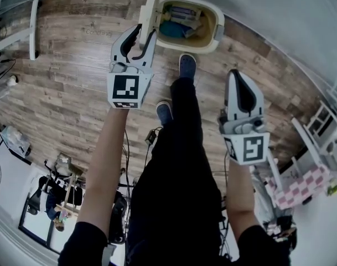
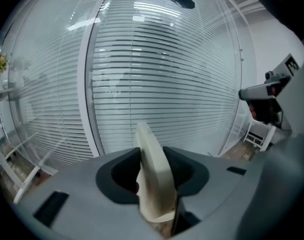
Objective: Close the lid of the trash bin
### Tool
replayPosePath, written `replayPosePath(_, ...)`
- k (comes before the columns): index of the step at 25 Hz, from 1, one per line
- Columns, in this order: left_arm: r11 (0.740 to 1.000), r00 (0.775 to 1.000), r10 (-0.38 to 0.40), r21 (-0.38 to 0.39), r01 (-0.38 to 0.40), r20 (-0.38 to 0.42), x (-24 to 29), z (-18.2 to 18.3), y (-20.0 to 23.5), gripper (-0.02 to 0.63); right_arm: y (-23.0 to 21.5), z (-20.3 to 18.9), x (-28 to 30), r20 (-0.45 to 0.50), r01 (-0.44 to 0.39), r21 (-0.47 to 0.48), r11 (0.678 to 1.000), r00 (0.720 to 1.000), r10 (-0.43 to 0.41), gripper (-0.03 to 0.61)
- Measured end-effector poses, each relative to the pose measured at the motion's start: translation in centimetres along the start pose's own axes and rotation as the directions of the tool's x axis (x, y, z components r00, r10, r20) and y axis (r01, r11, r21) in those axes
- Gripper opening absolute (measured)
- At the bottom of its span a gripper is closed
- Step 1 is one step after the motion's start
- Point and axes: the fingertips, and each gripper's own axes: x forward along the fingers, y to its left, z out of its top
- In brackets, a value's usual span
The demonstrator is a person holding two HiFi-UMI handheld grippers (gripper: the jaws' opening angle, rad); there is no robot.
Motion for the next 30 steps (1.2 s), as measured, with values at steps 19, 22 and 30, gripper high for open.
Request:
replayPosePath(19,0.993,0.994,-0.096,0.079,0.093,0.046,4.7,-0.2,-10.7,0.205,-1.4,-0.7,-0.3,-0.014,0.052,0.03,0.998,0.999,-0.051,0.005)
replayPosePath(22,0.989,0.993,-0.109,0.104,0.104,0.044,5.2,-0.5,-11.5,0.212,-1.6,-1.7,-0.3,-0.049,0.062,0.062,0.996,0.997,-0.059,0.005)
replayPosePath(30,0.97,0.981,-0.191,0.156,0.187,0.013,6.6,-1.8,-14.1,0.235,-1.6,-2.6,-0.1,-0.071,0.07,0.079,0.994,0.995,-0.064,0.005)
